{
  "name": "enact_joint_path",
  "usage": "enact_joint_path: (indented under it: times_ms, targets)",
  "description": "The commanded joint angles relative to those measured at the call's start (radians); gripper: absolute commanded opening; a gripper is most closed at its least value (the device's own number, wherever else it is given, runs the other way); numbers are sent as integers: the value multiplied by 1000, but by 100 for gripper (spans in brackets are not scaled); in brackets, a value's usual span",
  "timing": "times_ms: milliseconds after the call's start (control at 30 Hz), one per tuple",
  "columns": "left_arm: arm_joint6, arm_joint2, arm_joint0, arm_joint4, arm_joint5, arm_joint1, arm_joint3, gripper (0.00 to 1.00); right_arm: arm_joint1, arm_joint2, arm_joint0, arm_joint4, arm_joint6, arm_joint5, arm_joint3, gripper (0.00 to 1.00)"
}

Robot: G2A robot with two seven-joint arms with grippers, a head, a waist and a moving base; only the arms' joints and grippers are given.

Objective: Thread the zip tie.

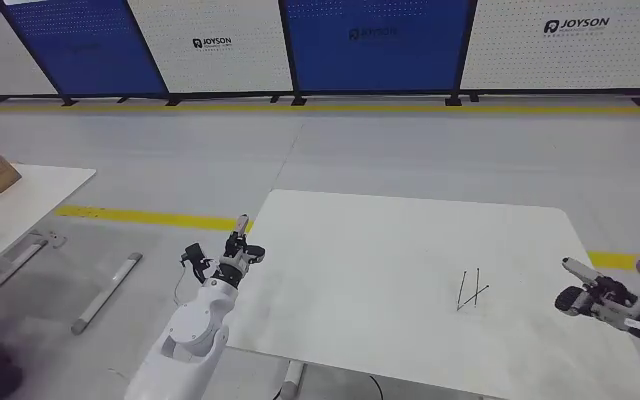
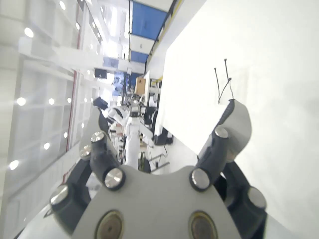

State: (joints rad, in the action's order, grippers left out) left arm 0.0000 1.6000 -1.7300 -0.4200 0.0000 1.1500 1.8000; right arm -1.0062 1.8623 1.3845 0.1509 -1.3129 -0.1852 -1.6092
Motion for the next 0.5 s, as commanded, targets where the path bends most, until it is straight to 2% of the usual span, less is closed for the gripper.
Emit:
enact_joint_path:
  times_ms: [0, 167, 233, 467]
  targets:
    - [0, 0, 0, 0, 0, 0, 0, 100, 9, -45, -76, -34, -77, -7, 57, 100]
    - [0, 0, 0, 0, 0, 0, 0, 100, 26, -204, -202, -98, -77, -20, 182, 100]
    - [0, 0, 0, 0, 0, 0, 0, 100, 33, -256, -238, -146, -77, -56, 229, 100]
    - [0, 0, 0, 0, 0, 0, 0, 100, 34, -266, -250, -149, -77, -53, 240, 100]
